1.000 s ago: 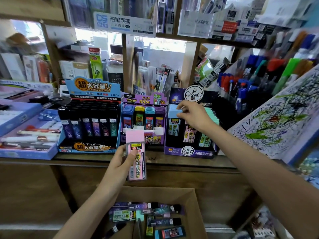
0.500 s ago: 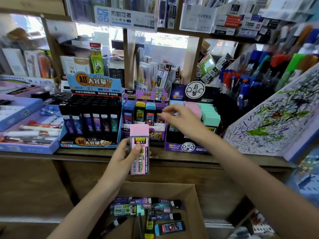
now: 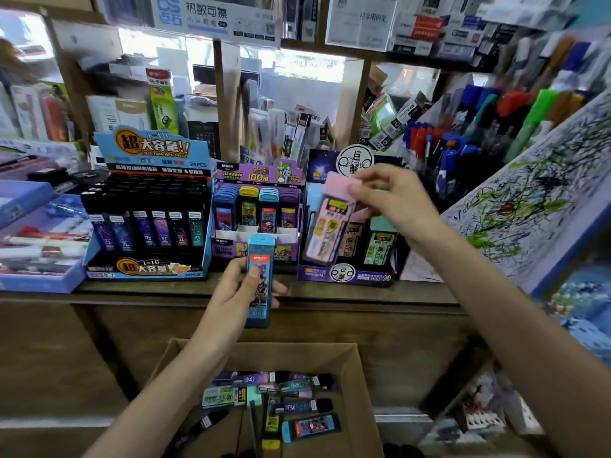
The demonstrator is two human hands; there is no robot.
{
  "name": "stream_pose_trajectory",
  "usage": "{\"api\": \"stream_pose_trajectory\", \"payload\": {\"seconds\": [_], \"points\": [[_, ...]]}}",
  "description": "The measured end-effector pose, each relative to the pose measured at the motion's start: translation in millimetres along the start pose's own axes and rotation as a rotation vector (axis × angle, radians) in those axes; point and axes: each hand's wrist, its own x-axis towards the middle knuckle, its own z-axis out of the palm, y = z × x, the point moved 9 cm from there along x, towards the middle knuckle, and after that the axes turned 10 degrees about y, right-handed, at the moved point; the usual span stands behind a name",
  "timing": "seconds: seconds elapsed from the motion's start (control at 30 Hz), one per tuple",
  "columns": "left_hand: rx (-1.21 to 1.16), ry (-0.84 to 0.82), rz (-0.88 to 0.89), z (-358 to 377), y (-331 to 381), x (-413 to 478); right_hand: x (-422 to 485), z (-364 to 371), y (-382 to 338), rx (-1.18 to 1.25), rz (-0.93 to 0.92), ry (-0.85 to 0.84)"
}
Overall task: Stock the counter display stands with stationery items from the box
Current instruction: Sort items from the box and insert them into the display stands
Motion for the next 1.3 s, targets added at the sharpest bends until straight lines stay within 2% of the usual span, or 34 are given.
{"api": "stream_pose_trajectory", "payload": {"seconds": [0.17, 0.3, 0.57, 0.77, 1.1, 1.3], "points": [[0.028, -0.001, -0.01, 2.7, -3.2, -0.3, 14.6, -27.8, 16.8, -0.218, -0.07, 0.091], [0.032, -0.006, -0.003, 8.3, -5.2, -0.9, 11.8, -28.6, 30.0, -0.295, -0.083, 0.107], [0.061, -0.018, -0.027, 7.5, -7.6, -1.9, -0.3, -5.3, 18.3, -0.503, -0.266, 0.008], [0.08, -0.019, -0.04, 7.5, -9.8, -3.2, -1.1, -3.0, 16.6, -0.449, -0.213, 0.044], [0.078, -0.024, -0.046, 8.9, -7.6, -2.6, 3.5, -11.8, 19.8, -0.508, -0.224, 0.06], [0.084, -0.018, -0.048, 14.7, -5.7, -4.6, 6.2, -5.3, 25.2, -0.404, -0.17, 0.057]]}}
